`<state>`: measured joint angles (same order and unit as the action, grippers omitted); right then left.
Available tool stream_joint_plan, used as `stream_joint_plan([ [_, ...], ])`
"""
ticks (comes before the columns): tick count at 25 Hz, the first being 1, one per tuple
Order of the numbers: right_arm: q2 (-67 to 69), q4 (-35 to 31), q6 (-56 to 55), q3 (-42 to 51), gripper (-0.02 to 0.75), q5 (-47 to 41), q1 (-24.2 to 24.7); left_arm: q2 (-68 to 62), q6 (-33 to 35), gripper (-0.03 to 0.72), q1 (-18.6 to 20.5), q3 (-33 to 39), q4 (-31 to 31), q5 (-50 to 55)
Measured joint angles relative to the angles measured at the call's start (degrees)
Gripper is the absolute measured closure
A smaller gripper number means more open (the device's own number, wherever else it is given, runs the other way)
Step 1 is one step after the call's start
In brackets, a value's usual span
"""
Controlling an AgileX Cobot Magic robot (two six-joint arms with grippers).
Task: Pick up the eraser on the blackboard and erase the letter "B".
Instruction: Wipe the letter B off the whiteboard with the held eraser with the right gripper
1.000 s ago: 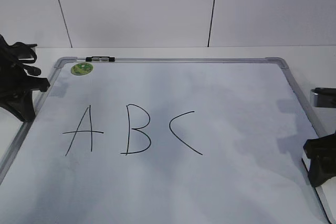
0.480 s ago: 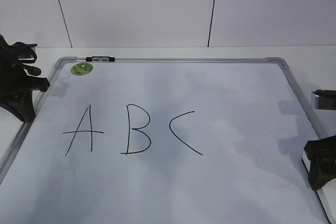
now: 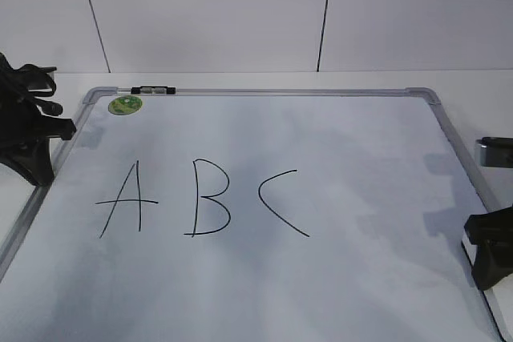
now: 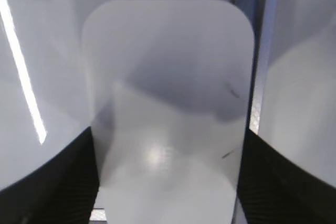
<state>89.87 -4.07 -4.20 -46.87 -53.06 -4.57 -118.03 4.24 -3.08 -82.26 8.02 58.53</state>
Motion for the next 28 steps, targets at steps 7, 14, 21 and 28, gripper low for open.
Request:
stream_joint_plan([
  [7, 0.2, -0.4, 0.0, -1.3, 0.175, -2.2, 0.0, 0.0, 0.0, 0.671, 0.0, 0.0, 0.0, 0.0],
  [14, 0.4, -1.9, 0.0, -8.7, 0.176, -8.4, 0.0, 0.0, 0.0, 0.671, 0.0, 0.0, 0.0, 0.0],
  [21, 0.4, -2.4, -0.1, -13.8, 0.176, -11.4, 0.0, 0.0, 0.0, 0.671, 0.0, 0.0, 0.0, 0.0],
  [28, 0.5, -2.4, -0.1, -17.5, 0.176, -12.4, -1.8, 0.0, 0.0, 0.671, 0.0, 0.0, 0.0, 0.1],
])
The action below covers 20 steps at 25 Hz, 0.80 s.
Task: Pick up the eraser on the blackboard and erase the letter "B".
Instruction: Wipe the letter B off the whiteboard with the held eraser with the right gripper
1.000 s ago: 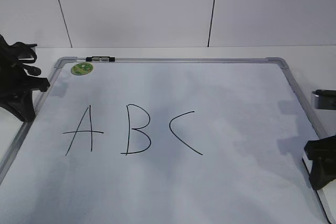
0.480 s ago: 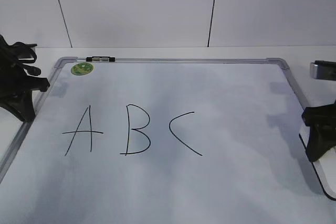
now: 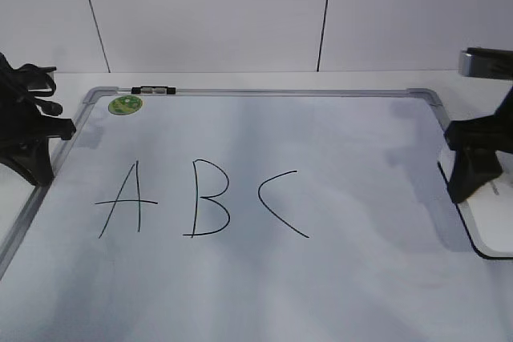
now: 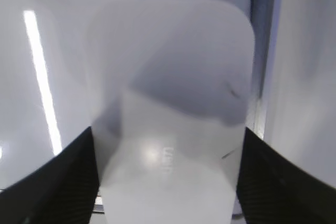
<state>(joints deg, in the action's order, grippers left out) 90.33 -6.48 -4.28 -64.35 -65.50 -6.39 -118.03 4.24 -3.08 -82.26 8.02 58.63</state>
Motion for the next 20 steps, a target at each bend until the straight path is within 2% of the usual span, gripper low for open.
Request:
stream_joint_plan([
  [6, 2.0, 1.2, -1.3, -7.8, 0.176, -2.3, -9.2, 0.0, 0.0, 0.671, 0.0, -0.1, 0.0, 0.0],
  [13, 12.7, 4.2, -5.6, -21.3, 0.176, -4.1, -19.2, 0.0, 0.0, 0.671, 0.0, -0.1, 0.0, 0.2],
  [20, 22.4, 4.8, -11.1, -31.1, 0.176, -4.1, -26.8, -0.1, 0.0, 0.671, 0.0, -0.1, 0.0, 0.3],
])
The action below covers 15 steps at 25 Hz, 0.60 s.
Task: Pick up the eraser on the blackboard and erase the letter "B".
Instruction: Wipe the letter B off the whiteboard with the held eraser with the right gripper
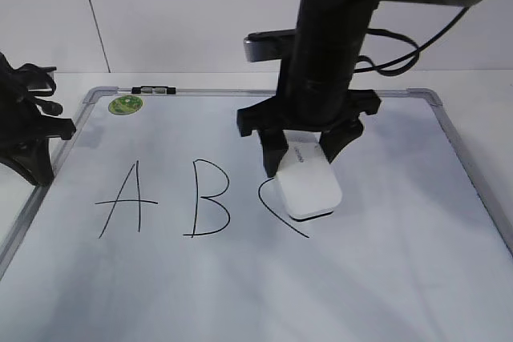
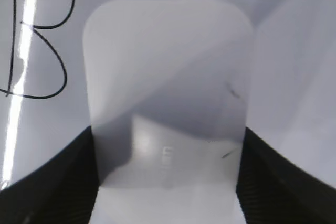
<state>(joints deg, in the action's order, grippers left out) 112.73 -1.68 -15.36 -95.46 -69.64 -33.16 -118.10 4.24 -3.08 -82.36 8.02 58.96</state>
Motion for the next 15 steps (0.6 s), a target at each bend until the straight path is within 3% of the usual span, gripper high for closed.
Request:
stream_joint_plan([
  [7, 6.0, -1.3, -5.4, -3.8, 0.176, 0.0, -4.7, 0.0, 0.0, 0.671, 0.0, 0.0, 0.0, 0.1],
  [15, 11.9, -6.1, -7.8, -8.0, 0.176, 0.0, -6.5, 0.0, 0.0, 0.671, 0.0, 0.0, 0.0, 0.1],
])
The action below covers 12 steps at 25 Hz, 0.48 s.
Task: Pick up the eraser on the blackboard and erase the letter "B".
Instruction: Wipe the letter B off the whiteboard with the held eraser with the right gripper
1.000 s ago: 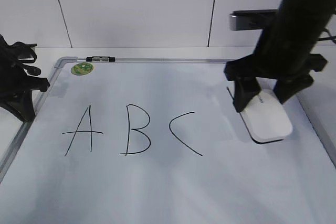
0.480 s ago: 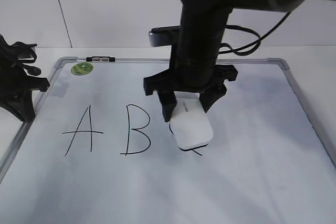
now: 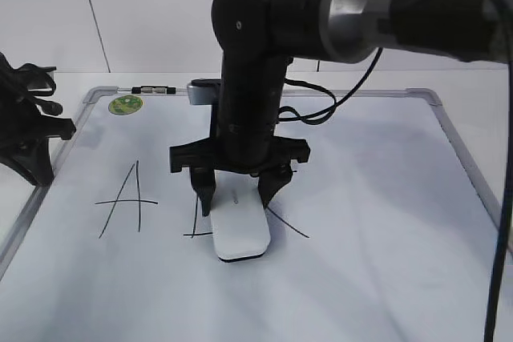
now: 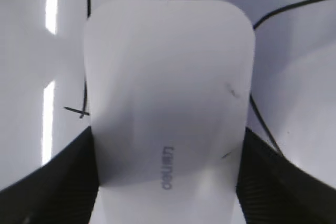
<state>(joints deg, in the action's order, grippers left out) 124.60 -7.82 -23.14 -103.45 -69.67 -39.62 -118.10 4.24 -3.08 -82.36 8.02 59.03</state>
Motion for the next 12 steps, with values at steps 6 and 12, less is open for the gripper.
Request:
stream_joint_plan([
  [6, 2.1, -3.4, -0.4, -3.4, 0.176, 0.0, -0.1, 0.0, 0.0, 0.672, 0.0, 0.0, 0.0, 0.0],
  [12, 4.7, -3.4, -0.6, -4.2, 0.176, -0.6, -0.1, 0.0, 0.0, 0.672, 0.0, 0.0, 0.0, 0.0],
])
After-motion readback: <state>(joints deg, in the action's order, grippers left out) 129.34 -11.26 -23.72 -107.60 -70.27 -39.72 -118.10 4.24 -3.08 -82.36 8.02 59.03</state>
